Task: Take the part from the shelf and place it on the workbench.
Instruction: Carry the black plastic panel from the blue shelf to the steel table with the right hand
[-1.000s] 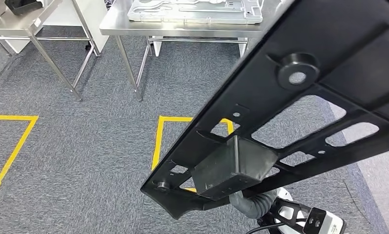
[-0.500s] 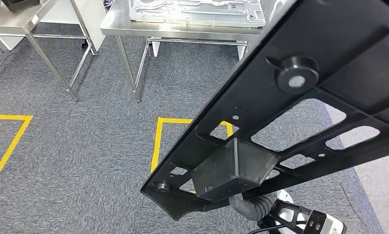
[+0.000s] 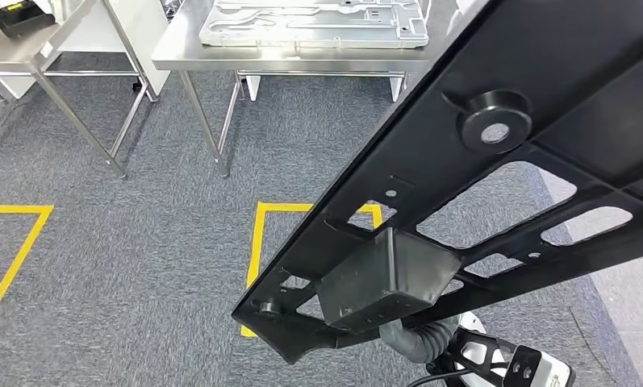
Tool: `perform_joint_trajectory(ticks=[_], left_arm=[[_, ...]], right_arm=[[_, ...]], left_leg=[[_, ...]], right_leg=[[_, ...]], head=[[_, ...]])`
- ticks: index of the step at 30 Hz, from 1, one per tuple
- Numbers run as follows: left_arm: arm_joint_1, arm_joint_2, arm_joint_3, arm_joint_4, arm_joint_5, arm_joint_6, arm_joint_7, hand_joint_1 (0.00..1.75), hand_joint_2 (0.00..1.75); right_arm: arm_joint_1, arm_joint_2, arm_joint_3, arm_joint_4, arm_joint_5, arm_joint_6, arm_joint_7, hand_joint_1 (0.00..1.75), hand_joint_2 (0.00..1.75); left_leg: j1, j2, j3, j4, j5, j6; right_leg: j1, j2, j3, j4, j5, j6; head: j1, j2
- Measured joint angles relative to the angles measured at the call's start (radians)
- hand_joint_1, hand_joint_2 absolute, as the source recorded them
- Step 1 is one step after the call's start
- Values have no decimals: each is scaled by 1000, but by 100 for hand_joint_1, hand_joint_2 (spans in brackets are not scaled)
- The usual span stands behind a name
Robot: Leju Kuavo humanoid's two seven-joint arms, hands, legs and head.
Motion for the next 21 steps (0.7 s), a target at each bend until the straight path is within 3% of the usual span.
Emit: perform_joint_trajectory(ticks=[1, 2, 4, 5, 7, 10, 12, 15, 16, 17, 19, 21], left_arm=[[2, 0, 0, 0, 0, 0, 0, 0, 175], [3, 0, 0, 0, 0, 0, 0, 0, 175], [3, 0, 0, 0, 0, 0, -1, 0, 175], [3, 1, 0, 0, 0, 0, -1, 0, 175], [3, 2, 0, 0, 0, 0, -2, 0, 175], [6, 1, 0, 0, 0, 0, -2, 0, 175], [5, 0, 0, 0, 0, 0, -2, 0, 175], [4, 0, 0, 0, 1, 0, -3, 0, 175], [5, 0, 0, 0, 2, 0, -2, 0, 175], [6, 0, 0, 0, 2, 0, -2, 0, 175], [7, -1, 0, 0, 2, 1, -1, 0, 175], [5, -1, 0, 0, 3, 1, -1, 0, 175]], right_arm=[[0, 0, 0, 1, -1, 1, 0, 175, 175], [0, 0, 0, 2, -2, 1, 0, 175, 175], [-2, 0, 0, 3, -4, 2, 0, 175, 175], [-3, 0, 0, 3, -5, 2, 0, 175, 175], [-5, 0, 0, 3, -5, 2, 0, 175, 175], [-7, 0, 0, 3, -6, 2, 0, 175, 175], [-9, 0, 0, 3, -7, 2, 0, 175, 175], [-8, 0, 0, 2, -7, 3, 0, 175, 175], [-7, -1, 0, 2, -7, 3, 0, 175, 175], [-7, -1, 0, 2, -7, 3, 0, 175, 175], [-7, -1, 0, 2, -7, 3, 0, 175, 175], [-7, -1, -1, 2, -8, 3, 0, 175, 175]], left_leg=[[0, 0, -15, 6, 18, 1], [0, 0, -10, -29, 56, 4], [-3, -1, 41, -165, 143, 15], [-6, -1, 66, -221, 165, 21], [-12, -2, 87, -269, 166, 32], [-9, -4, 105, -287, 160, 47], [-5, -5, 123, -294, 155, 56], [-5, -5, 137, -296, 141, 60], [-5, -6, 144, -296, 134, 59], [-4, -6, 153, -296, 127, 57], [-4, -6, 175, -296, 111, 51], [-5, -6, 189, -297, 96, 40]], right_leg=[[2, 2, 7, 0, -6, 0], [3, 3, 17, 0, -13, 1], [5, 4, 39, 0, -29, 6], [7, 5, 46, 1, -36, 11], [7, 6, 52, 0, -43, 22], [7, 5, 54, 18, -43, 38], [4, 3, 12, 94, -69, 49], [-5, 2, -114, 260, -127, 62], [-7, 2, -139, 273, -120, 65], [-8, 1, -146, 255, -95, 66], [-10, -3, -113, 136, 0, 61], [-5, -8, -81, 44, 34, 50]], head=[[0, 0], [0, 0], [0, 0], [0, 0], [0, 0], [0, 0], [0, 0], [1, 0], [1, 0], [1, 0], [1, 0], [1, 0]])
